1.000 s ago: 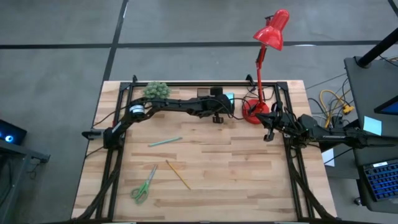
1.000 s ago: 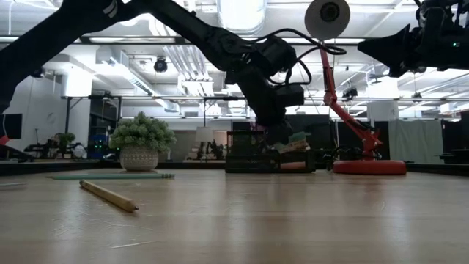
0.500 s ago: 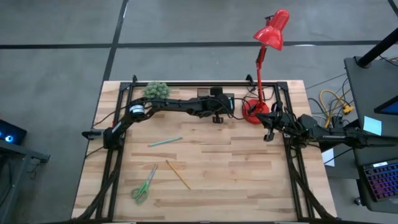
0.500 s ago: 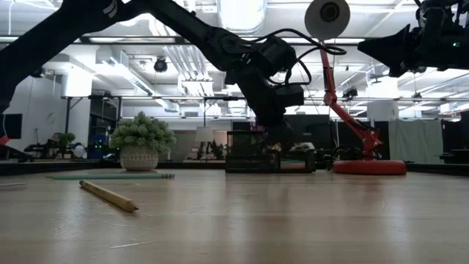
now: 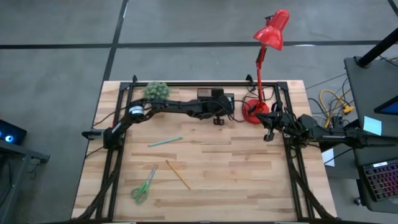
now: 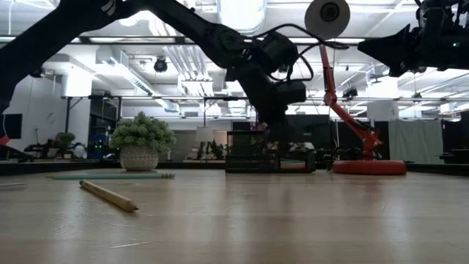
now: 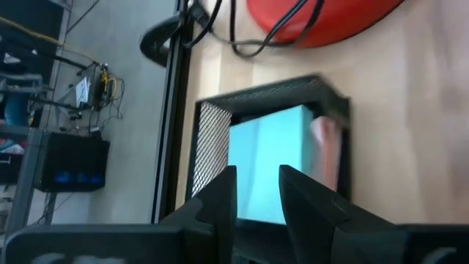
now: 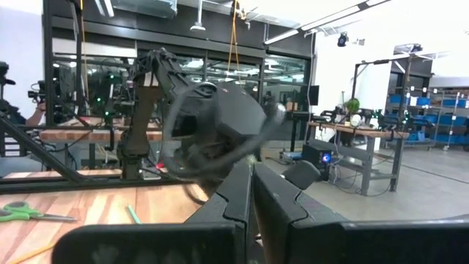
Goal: Pick and place office supplies into organizer
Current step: Put the sky blue pencil into the desk organizer
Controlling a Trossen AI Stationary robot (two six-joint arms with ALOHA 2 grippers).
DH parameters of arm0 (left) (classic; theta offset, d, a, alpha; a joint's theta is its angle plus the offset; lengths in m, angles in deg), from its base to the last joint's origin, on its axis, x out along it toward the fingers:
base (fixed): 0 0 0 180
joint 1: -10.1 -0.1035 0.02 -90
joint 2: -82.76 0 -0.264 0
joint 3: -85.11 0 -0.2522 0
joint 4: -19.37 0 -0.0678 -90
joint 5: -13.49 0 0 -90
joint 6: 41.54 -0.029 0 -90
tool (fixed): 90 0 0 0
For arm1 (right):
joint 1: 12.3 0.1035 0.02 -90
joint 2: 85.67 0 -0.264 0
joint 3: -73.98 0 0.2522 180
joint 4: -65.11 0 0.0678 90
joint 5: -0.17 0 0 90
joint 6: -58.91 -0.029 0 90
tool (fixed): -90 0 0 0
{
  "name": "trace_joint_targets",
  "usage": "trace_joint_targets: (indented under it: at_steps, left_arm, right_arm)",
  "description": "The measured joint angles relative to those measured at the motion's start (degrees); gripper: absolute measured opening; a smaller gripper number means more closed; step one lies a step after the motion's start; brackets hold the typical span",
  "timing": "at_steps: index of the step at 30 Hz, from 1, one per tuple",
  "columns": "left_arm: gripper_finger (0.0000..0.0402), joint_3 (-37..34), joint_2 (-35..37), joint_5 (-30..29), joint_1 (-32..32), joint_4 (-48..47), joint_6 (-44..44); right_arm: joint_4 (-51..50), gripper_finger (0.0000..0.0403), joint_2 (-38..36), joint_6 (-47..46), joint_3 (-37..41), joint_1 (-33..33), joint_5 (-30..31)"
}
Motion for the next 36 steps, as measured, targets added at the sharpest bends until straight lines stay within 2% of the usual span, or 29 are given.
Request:
trace_joint_targets:
  at_steps: [17,26,36]
  left_arm:
    - [0.0088,-0.3,4.4,-0.7,8.2,-2.8,0.6]
    - [0.0088,-0.5,5.8,-1.0,12.3,-13.6,8.0]
    - [0.0088,-0.5,6.9,-1.0,15.2,-29.7,19.6]
  right_arm:
    - [-0.1,0.0009,0.0,0.0,0.0,0.0,0.0]
    - [-0.1,0.0009,0.1,-0.1,0.0,0.0,0.0]
    - [-0.1,0.0008,0.1,-0.2,0.0,0.0,0.0]
